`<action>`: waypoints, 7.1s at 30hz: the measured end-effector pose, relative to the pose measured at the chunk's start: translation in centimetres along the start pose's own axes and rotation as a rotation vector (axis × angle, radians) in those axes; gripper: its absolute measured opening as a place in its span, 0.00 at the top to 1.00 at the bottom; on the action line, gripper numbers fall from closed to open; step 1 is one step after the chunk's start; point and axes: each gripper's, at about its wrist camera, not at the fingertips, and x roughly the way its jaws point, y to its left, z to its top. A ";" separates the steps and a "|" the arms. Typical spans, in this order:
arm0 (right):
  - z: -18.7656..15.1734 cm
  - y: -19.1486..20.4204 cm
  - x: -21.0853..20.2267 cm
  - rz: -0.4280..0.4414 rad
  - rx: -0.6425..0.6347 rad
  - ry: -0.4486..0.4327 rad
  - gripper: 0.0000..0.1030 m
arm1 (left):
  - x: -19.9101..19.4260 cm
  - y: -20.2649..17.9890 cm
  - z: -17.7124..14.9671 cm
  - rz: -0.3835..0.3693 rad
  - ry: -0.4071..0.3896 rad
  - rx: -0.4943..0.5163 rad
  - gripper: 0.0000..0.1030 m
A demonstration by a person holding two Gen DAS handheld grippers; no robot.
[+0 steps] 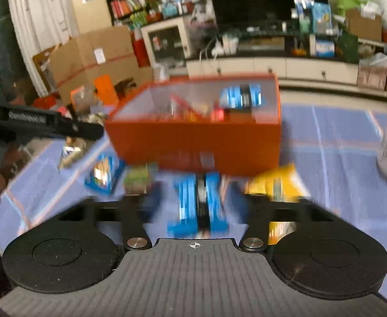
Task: Organize snacks
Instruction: 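Carry both packs into the orange box and open both grippers, then move both grippers back to the remaining packets on the table, then grasp the blue wafer bar with the left gripper while the right gripper grasps the yellow chip bag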
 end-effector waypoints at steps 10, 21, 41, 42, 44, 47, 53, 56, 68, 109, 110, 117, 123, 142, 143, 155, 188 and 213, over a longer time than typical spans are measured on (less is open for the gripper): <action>-7.9 3.6 -3.5 -0.105 -0.034 0.053 0.06 | 2.8 -0.3 -5.9 0.072 0.150 0.045 0.32; -9.3 6.2 -2.3 -0.215 -0.044 0.102 0.41 | 2.8 -1.0 -6.9 0.105 0.131 0.138 0.34; 8.7 3.8 -0.2 -0.118 -0.123 -0.205 0.78 | 1.6 -0.1 9.9 0.008 -0.153 -0.065 0.52; 10.1 3.4 1.0 -0.120 -0.126 -0.217 0.78 | 2.4 -0.2 10.7 0.013 -0.158 -0.064 0.52; 12.0 2.6 3.2 -0.113 -0.118 -0.233 0.78 | 4.5 -0.5 12.4 0.042 -0.144 -0.051 0.52; 13.7 1.2 6.9 -0.096 -0.063 -0.209 0.78 | 6.6 -0.2 14.0 0.054 -0.163 -0.063 0.52; 14.5 1.3 11.3 -0.123 -0.115 -0.163 0.77 | 9.7 2.0 13.5 0.075 -0.117 -0.119 0.52; 14.6 1.8 13.1 -0.089 -0.129 -0.146 0.76 | 10.6 2.7 13.5 0.118 -0.117 -0.119 0.52; 14.6 2.0 11.8 -0.050 -0.100 -0.220 0.07 | 7.4 0.1 13.5 0.177 -0.223 -0.042 0.15; -3.3 -11.8 -2.7 -0.077 0.461 -0.052 0.06 | 14.6 -10.8 3.3 0.198 0.133 -0.071 0.26; -3.3 -12.1 -2.7 -0.086 0.470 -0.055 0.06 | 14.5 -10.8 3.0 0.200 0.122 -0.058 0.25; -2.8 -11.8 -2.2 -0.143 0.430 -0.063 0.06 | 11.2 -9.7 -0.1 0.180 0.133 0.046 0.37; -1.9 -9.8 -0.4 -0.147 0.333 -0.033 0.06 | 6.2 -6.4 -4.8 0.178 0.117 0.056 0.36; 2.7 -6.3 8.0 -0.310 0.047 0.036 0.06 | 2.3 -0.4 -5.7 0.058 0.062 -0.104 0.15; 2.8 -6.6 7.7 -0.308 0.058 0.025 0.06 | 2.3 -0.3 -5.7 0.058 0.062 -0.108 0.15; 2.0 -8.9 7.1 -0.183 0.189 0.055 0.06 | 2.2 -0.4 -5.7 0.062 0.049 -0.099 0.12; 0.0 -4.3 6.6 -0.159 0.053 0.091 0.46 | 4.1 -2.4 -6.7 0.158 0.041 0.086 0.36; -5.4 -0.1 0.4 -0.090 -0.140 0.131 0.59 | 0.5 -1.9 -9.5 0.152 0.045 0.025 0.51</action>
